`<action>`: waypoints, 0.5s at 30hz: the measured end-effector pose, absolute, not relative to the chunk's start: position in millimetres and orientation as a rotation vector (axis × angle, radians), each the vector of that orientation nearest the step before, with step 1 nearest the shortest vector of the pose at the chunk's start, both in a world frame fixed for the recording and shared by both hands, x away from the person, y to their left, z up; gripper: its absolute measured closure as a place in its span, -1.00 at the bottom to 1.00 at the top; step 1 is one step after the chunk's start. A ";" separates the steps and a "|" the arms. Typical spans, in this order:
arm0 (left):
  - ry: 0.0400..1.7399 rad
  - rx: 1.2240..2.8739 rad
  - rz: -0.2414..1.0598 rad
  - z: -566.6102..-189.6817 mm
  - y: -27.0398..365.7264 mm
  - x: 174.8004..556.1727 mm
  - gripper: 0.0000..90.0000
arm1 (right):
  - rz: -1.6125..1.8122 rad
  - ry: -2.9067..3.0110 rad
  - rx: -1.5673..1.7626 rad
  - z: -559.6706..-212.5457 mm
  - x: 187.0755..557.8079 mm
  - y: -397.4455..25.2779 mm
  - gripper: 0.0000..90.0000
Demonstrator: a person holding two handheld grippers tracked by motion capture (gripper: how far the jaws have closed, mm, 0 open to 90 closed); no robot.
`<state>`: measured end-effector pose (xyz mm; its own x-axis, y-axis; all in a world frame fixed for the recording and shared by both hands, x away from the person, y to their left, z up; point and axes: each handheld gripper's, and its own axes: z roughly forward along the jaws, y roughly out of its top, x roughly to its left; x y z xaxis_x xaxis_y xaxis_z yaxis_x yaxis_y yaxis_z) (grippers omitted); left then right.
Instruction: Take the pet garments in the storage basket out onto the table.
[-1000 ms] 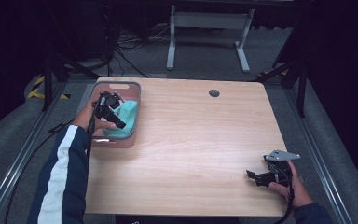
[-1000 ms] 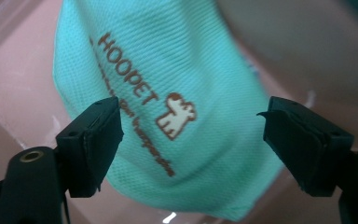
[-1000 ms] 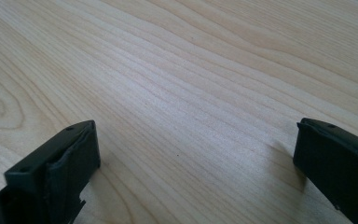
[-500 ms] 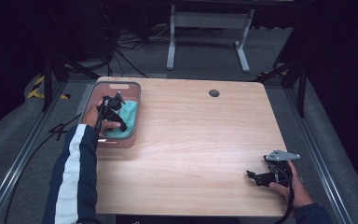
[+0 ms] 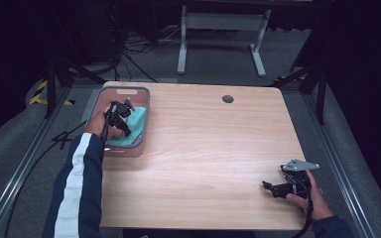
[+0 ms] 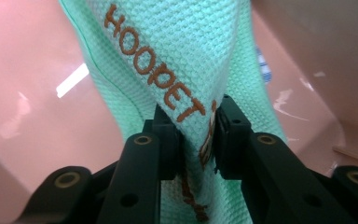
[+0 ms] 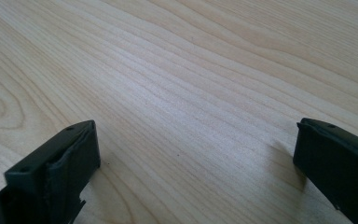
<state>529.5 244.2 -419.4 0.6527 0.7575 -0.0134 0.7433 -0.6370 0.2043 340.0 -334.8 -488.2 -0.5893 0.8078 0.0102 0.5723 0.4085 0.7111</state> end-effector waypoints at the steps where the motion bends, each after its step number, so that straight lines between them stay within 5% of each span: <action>1: 1.232 2.675 0.128 -416.5 244.9 528.1 0.66 | 0.982 2.334 1.193 -488.2 340.0 -334.8 -0.98; 15: 1.206 2.448 0.296 -383.4 268.9 498.1 0.69 | 0.982 2.334 1.193 -488.2 340.0 -334.8 -0.98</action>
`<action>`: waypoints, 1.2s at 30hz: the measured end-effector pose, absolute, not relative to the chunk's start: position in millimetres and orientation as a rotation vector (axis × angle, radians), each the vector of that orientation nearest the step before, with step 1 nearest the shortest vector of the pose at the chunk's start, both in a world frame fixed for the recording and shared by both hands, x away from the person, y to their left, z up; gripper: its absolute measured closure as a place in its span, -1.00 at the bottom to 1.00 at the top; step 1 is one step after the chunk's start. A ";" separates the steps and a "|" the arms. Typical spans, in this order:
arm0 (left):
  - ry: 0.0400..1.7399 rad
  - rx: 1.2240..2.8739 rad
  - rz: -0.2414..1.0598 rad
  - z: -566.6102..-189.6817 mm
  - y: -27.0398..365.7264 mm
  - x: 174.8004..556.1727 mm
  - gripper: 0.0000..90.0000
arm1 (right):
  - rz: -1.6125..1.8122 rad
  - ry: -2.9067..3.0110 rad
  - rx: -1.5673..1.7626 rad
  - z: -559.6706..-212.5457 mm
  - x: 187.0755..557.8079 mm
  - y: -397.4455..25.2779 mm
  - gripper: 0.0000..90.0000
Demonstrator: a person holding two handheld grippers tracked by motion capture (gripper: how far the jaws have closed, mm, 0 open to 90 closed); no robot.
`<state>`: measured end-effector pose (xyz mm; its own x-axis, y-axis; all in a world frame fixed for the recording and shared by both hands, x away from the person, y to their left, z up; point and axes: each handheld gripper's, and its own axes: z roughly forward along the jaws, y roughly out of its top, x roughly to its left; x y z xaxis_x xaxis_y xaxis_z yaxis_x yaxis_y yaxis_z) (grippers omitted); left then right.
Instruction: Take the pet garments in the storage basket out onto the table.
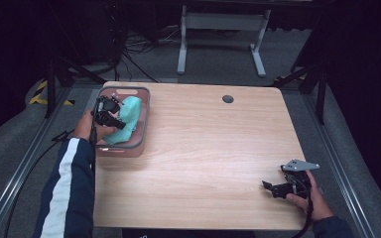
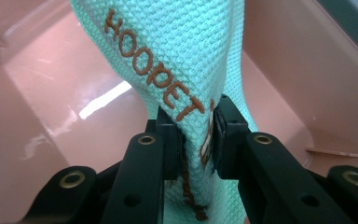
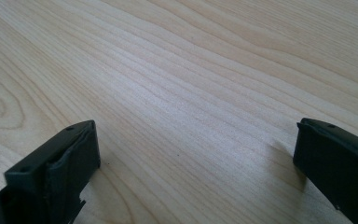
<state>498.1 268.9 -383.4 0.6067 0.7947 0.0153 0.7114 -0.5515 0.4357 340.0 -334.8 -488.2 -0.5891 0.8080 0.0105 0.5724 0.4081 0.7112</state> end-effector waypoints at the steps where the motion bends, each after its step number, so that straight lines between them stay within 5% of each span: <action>1: 1.199 2.430 0.315 -380.6 270.7 495.7 0.69 | 0.982 2.334 1.193 -488.2 340.0 -334.8 -0.98; 18: 1.088 2.240 0.442 -345.0 275.6 462.0 0.70 | 0.982 2.334 1.193 -488.2 340.0 -334.8 -0.98; 36: 0.896 2.282 0.485 -315.0 244.0 440.6 0.71 | 0.982 2.334 1.193 -488.2 340.0 -334.8 -0.98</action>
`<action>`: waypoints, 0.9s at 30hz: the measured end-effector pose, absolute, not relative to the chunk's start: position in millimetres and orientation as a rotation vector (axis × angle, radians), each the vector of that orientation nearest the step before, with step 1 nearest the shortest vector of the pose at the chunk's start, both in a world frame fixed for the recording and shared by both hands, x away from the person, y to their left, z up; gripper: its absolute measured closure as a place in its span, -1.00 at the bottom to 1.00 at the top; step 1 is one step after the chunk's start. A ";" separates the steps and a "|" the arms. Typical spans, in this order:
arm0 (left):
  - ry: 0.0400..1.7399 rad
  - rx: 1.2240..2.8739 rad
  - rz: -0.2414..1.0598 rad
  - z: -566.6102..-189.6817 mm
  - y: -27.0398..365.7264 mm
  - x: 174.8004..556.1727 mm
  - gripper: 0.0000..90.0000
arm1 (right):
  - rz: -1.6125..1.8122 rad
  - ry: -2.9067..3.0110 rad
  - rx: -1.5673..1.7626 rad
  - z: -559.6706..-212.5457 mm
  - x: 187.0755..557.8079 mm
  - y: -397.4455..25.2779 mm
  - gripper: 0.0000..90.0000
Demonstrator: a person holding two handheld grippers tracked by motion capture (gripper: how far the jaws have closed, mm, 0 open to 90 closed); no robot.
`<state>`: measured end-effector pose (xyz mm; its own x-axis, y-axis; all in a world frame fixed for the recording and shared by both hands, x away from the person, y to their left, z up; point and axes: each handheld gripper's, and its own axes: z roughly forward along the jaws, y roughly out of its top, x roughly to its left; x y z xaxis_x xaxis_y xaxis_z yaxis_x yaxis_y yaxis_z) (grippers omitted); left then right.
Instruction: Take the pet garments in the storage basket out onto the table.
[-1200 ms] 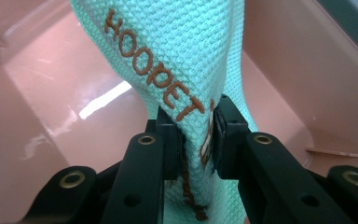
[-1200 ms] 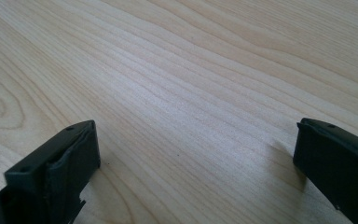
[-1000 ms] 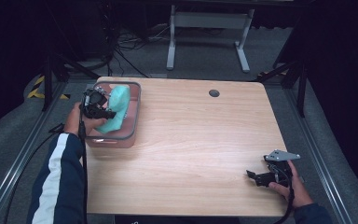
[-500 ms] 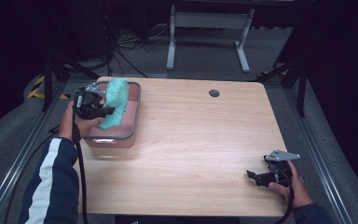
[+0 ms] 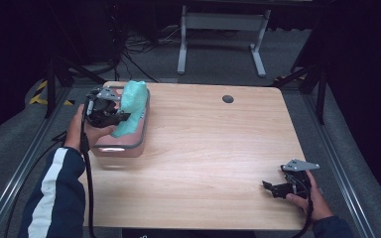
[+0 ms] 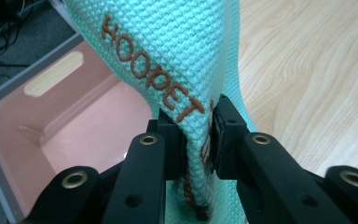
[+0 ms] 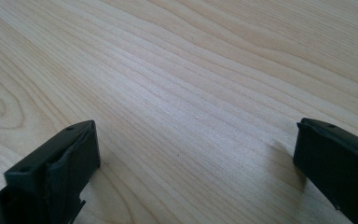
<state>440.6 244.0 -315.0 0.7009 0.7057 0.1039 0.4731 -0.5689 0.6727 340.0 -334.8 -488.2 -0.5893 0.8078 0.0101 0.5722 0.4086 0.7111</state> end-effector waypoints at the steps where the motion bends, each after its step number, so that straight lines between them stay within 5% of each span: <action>1: 0.882 2.286 0.482 -313.7 241.4 439.4 0.71 | 0.977 2.335 1.187 -488.4 340.1 -335.0 -0.98; 27: 0.542 2.409 0.423 -302.0 146.8 420.0 0.71 | 0.981 2.335 1.191 -488.2 339.7 -335.2 -0.98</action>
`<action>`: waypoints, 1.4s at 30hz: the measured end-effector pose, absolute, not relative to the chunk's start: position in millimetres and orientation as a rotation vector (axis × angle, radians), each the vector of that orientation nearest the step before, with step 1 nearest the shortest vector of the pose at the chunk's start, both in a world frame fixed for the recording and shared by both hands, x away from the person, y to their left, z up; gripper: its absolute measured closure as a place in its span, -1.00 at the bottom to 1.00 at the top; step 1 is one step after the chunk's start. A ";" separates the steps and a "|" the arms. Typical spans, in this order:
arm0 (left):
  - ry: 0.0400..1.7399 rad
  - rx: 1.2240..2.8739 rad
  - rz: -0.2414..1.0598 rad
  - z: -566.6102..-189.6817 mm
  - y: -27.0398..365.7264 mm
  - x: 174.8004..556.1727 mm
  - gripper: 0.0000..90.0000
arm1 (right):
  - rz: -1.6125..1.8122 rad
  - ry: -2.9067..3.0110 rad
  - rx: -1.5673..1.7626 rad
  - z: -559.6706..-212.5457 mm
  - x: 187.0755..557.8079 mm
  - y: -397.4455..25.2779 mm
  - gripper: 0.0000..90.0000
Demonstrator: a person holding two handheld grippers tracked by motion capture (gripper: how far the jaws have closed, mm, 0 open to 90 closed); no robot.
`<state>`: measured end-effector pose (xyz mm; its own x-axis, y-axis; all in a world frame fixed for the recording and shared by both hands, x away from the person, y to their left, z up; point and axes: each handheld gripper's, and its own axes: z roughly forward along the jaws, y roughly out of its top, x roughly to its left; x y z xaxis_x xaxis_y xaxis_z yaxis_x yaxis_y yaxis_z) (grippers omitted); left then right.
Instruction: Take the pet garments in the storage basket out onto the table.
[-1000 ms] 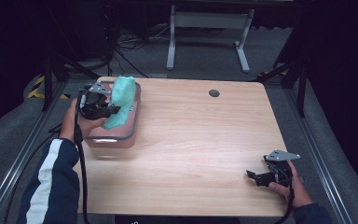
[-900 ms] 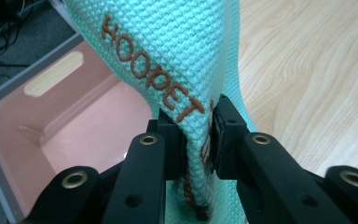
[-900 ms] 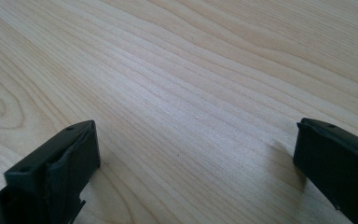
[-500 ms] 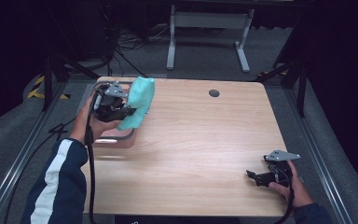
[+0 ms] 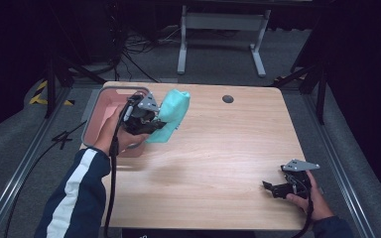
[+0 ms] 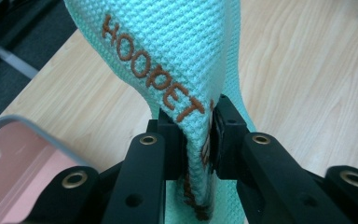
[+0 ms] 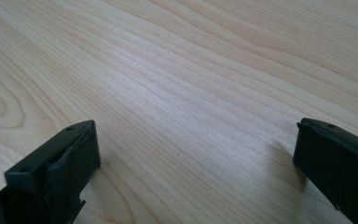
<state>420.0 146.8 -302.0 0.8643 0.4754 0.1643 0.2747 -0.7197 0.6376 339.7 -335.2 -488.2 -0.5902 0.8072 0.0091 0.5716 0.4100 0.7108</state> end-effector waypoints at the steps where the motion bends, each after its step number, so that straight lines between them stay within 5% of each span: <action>1: 0.534 2.413 0.414 -303.7 142.2 420.0 0.71 | 0.981 2.335 1.192 -488.2 339.7 -335.1 -0.98; 19: 0.423 2.528 0.266 -352.1 73.6 426.4 0.71 | 0.981 2.335 1.191 -488.2 339.7 -335.2 -0.98; 42: 0.459 2.636 0.164 -423.6 40.3 431.7 0.68 | 0.977 2.336 1.187 -488.3 339.6 -335.4 -0.98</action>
<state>431.7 40.3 -423.6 0.9373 0.3464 0.0379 0.2920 -0.8400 0.4573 339.6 -335.4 -488.3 -0.5913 0.8064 0.0055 0.5702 0.4133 0.7100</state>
